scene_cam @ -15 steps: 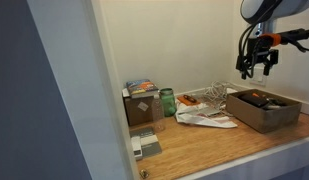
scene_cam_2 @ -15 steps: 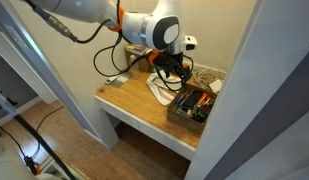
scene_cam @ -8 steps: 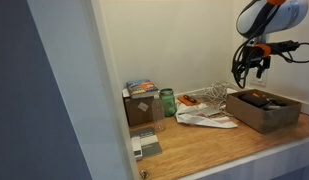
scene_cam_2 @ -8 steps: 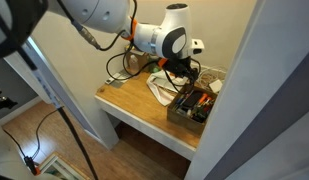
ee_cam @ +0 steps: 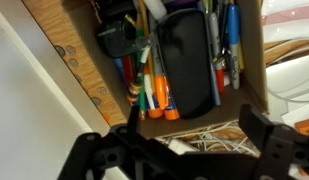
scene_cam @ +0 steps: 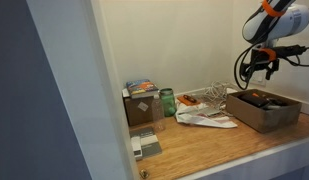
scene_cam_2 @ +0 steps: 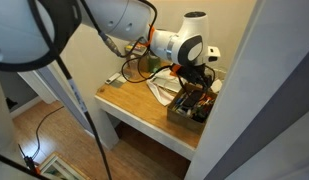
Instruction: Pick up the white pencil and put it on the white cloth on the table
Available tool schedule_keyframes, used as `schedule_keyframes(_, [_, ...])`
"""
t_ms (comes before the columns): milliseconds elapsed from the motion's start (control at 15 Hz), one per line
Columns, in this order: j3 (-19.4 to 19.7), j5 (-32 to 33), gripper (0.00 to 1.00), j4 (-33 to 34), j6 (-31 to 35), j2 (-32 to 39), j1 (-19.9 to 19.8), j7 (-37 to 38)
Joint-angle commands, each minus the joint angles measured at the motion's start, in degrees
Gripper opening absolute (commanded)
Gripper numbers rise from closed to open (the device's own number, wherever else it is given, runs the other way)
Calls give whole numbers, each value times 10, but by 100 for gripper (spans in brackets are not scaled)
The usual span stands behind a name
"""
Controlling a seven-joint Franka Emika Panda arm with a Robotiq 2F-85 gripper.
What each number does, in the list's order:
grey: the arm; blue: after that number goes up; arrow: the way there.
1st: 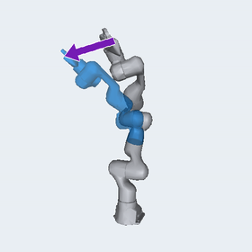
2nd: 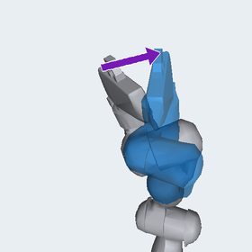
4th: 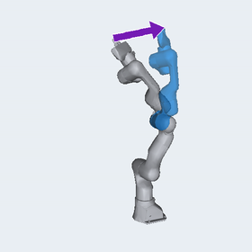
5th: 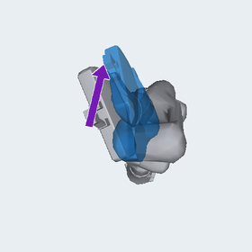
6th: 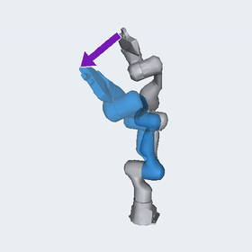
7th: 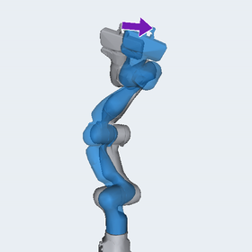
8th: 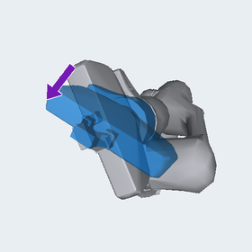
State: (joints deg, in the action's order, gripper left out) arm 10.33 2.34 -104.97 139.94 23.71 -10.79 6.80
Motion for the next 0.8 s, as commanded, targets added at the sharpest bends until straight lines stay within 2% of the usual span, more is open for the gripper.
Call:
schedule_keyframes(0, [13,-16,100,64,-86,44,-2,47])
schedule_keyframes(133, [23,-12,100,87,-115,60,1,87])
schedule_keyframes(200, [17,-4,100,47,-83,36,-1,54])
schedule_keyframes(733, [27,-11,100,100,-126,82,-3,106])
